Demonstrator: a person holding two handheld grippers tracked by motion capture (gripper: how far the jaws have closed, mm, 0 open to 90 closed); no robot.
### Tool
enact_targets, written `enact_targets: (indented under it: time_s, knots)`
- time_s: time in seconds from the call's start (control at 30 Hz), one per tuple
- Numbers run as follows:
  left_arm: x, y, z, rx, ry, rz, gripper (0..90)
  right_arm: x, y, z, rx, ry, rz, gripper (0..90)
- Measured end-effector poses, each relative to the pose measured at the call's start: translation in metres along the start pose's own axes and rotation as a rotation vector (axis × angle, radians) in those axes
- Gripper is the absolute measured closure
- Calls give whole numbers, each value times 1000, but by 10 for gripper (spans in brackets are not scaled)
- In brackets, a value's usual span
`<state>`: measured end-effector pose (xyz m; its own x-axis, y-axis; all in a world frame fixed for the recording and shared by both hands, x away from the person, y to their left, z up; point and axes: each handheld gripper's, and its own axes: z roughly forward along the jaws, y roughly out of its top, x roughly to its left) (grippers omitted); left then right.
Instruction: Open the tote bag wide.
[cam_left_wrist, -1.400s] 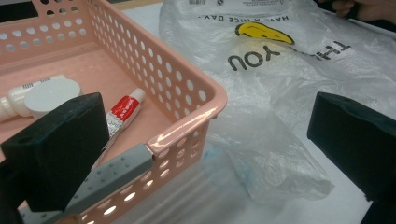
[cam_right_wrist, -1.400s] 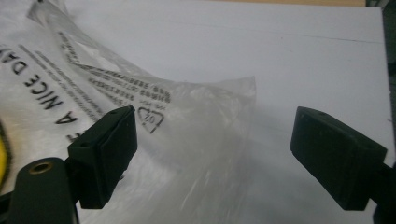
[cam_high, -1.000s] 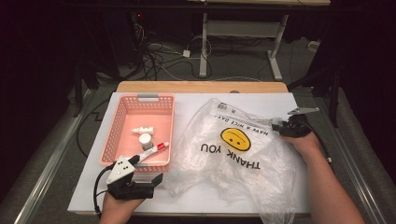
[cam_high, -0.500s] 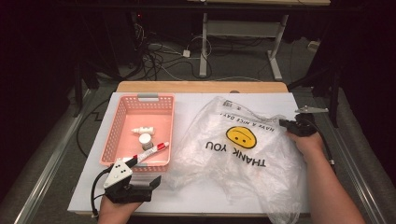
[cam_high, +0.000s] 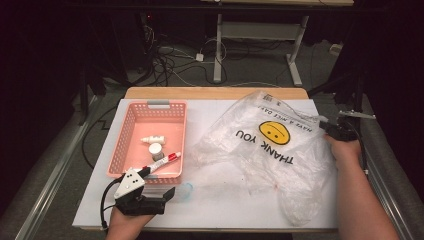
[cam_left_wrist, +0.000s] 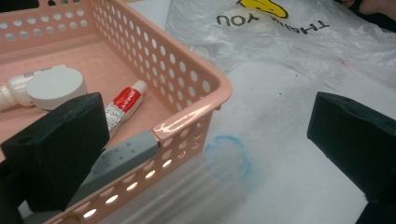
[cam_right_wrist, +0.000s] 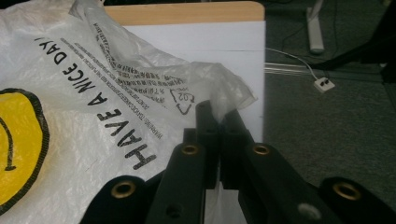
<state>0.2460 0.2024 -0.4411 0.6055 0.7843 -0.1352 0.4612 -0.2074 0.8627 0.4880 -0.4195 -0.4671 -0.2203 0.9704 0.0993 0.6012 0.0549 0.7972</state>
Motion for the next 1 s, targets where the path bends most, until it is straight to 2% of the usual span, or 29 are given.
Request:
enact_targets:
  time_s: [0.07, 0.2, 0.23, 0.37, 0.47, 0.53, 0.67, 1.0]
  knots:
    - [0, 0, -1, -1, 4, -1, 0, -2, 0, -8, -9, -29, 9, 900]
    - [1, -1, -1, 7, 5, -4, 0, 0, -3, -17, -20, -34, -8, 900]
    - [1, -2, -1, 8, 4, -4, 0, 3, -9, -24, -21, -33, -24, 900]
    - [1, -1, 0, 8, -1, -2, 0, 7, -20, -36, -21, -35, -37, 900]
    - [0, 1, 1, 7, -2, 4, 0, 11, -37, -50, -23, -46, -49, 895]
    - [0, 1, 1, 7, -5, 3, 0, 12, -41, -52, -19, -42, -56, 885]
    - [0, 2, 1, 1, -9, 2, 0, 19, -58, -69, -22, -21, -88, 821]
    - [5, 10, 6, -23, -37, 4, 0, 34, -79, -94, 0, -12, -98, 756]
